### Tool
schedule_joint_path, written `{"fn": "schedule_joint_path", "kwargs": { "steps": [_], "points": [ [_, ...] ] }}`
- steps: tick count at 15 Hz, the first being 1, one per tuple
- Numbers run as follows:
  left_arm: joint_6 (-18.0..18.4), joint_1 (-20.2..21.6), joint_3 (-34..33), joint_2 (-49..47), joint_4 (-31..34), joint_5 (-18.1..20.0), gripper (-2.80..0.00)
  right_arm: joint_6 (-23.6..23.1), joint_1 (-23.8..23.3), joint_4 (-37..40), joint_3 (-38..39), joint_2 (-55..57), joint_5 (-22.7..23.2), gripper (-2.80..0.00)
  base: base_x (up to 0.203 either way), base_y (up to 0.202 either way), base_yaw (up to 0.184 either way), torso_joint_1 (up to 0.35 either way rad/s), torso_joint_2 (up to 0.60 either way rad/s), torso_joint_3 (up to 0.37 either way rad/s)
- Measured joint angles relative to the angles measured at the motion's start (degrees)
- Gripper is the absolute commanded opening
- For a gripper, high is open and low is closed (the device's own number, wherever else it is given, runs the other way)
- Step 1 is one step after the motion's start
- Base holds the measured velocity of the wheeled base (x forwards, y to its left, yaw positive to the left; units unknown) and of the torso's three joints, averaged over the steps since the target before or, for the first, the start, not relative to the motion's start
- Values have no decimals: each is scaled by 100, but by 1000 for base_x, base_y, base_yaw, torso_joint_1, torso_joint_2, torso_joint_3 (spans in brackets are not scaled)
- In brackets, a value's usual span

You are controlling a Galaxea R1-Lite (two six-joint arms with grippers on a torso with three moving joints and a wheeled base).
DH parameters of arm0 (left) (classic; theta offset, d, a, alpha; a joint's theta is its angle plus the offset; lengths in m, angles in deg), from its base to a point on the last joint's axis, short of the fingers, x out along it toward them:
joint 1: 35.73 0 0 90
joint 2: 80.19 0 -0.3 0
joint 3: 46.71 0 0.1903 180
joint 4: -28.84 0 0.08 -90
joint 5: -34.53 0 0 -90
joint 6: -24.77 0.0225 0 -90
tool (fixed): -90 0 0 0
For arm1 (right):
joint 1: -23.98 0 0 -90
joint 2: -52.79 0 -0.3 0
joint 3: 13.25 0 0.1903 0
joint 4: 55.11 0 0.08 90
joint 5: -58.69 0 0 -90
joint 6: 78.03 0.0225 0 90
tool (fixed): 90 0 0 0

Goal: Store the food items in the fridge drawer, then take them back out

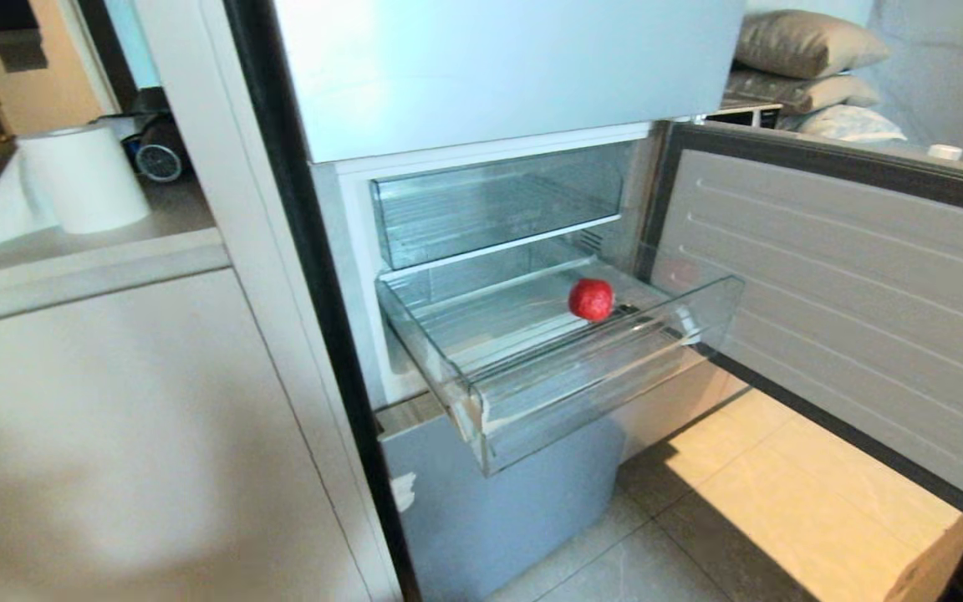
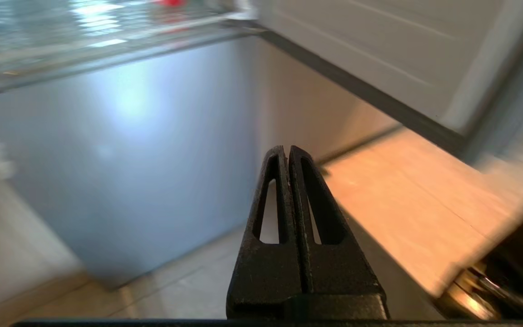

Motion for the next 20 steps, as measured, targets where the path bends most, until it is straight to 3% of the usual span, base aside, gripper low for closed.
{"fn": "schedule_joint_path", "kwargs": {
  "steps": [6, 20],
  "points": [
    [0, 0, 0, 0, 0, 0, -280, 54, -2, 1, 0, 0, -26, -280, 0, -6, 149, 3, 1, 0],
    [-1, 0, 0, 0, 0, 0, -280, 154, -5, -38, 0, 1, -35, -280, 0, 0, 0, 193, -376, -192]
  ]
}}
